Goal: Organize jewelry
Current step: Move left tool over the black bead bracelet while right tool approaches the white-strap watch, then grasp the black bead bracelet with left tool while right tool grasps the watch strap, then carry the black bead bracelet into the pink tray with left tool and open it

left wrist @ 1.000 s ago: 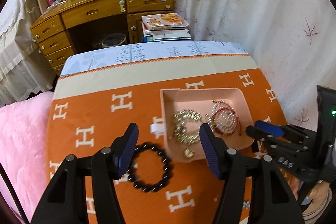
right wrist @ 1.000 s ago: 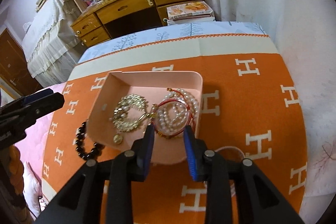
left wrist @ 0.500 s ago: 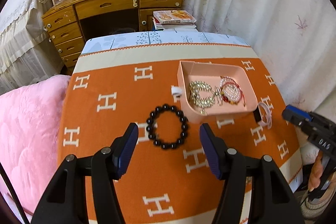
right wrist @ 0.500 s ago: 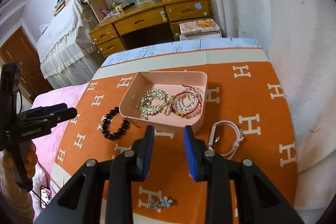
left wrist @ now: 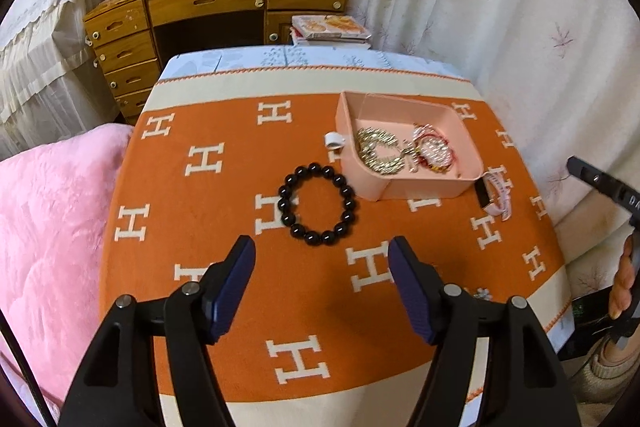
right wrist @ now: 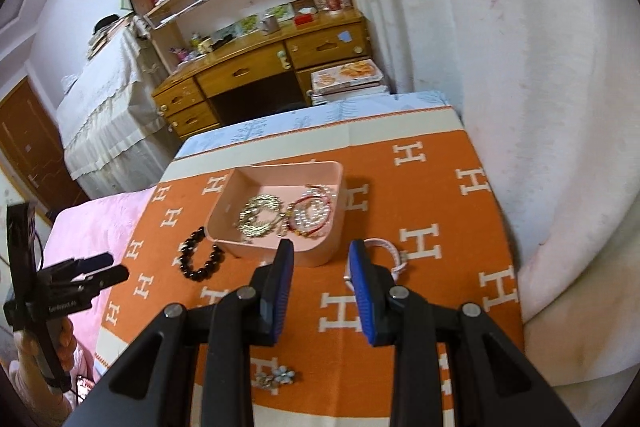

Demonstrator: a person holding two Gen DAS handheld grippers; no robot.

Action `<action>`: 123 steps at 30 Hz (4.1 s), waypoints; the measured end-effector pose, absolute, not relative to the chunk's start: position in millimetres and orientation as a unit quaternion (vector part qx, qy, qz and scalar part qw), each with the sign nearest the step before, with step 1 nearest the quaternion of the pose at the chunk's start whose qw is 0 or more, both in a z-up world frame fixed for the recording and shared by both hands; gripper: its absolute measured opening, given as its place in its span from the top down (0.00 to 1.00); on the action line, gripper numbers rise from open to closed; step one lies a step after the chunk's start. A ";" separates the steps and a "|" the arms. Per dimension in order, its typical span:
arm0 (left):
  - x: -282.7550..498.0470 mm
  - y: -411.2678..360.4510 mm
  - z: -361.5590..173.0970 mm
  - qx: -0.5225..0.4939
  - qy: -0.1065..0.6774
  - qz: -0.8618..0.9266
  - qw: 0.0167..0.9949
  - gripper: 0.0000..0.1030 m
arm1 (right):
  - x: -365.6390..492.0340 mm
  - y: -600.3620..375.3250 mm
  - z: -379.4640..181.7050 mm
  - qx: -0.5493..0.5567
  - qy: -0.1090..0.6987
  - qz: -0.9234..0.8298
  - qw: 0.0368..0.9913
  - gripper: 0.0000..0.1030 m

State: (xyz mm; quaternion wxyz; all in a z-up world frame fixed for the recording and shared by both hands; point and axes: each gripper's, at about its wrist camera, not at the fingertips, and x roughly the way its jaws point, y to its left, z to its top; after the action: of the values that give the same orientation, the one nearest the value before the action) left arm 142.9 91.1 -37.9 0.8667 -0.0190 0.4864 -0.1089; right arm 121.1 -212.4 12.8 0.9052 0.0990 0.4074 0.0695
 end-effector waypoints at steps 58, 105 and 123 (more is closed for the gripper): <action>213.7 112.0 -135.6 -0.059 0.566 -0.071 0.820 0.35 | 205.1 -232.5 -112.3 0.172 0.567 0.033 0.805 0.93; 209.8 86.1 -36.3 -0.076 0.472 -0.128 0.869 0.88 | 179.6 -200.5 -28.4 0.126 0.419 0.057 0.898 0.99; 278.7 -3.4 -76.9 -0.042 0.489 -0.153 0.858 0.84 | 202.7 -172.0 -12.4 0.117 0.402 0.083 0.904 0.98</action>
State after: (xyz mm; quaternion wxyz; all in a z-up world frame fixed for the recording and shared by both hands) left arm 278.7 -3.4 -76.9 0.8578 -0.0421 0.4889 -0.1531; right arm 202.7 -172.0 -12.4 0.9042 0.1175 0.4021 0.0827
